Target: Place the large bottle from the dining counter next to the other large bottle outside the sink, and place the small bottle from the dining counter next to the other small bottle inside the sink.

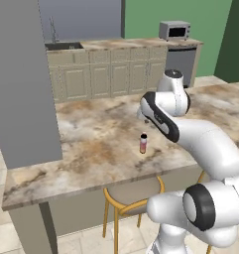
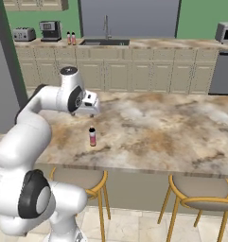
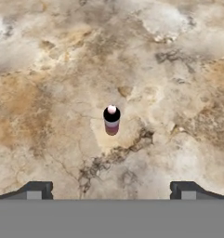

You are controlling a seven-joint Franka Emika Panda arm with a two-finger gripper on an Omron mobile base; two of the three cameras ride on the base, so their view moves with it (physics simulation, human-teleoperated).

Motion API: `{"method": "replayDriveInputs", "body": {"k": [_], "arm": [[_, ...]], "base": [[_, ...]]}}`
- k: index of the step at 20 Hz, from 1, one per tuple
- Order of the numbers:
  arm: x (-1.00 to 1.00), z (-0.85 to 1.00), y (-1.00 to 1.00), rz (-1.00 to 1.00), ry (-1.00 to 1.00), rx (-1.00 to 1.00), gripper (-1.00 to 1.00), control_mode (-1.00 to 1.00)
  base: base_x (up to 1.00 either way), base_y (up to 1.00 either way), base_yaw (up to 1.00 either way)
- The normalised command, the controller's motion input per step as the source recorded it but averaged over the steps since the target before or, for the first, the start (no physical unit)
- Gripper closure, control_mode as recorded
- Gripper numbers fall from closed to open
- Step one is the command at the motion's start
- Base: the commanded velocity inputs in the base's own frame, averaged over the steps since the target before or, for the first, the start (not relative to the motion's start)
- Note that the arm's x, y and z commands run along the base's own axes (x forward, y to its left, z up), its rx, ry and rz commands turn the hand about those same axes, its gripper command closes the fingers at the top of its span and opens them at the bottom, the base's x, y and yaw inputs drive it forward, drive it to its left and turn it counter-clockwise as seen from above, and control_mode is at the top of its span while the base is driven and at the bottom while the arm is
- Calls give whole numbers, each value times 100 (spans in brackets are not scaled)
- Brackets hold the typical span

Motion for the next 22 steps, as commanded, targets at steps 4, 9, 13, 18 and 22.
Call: {"method": "replayDriveInputs", "body": {"k": [4, 9, 13, 18, 22], "arm": [[33, -37, 0, 0, 1, 0, -100, -100], [29, -30, 0, 0, 0, 0, -100, -100], [36, -12, 0, 0, 0, 0, -100, -100], [22, -2, 0, 0, 0, 0, -100, -100], [2, -2, 0, 0, 3, 0, -100, -100]], "base": [[0, 0, 0], [0, 0, 0], [0, 0, 0], [0, 0, 0], [0, 0, 0]]}}
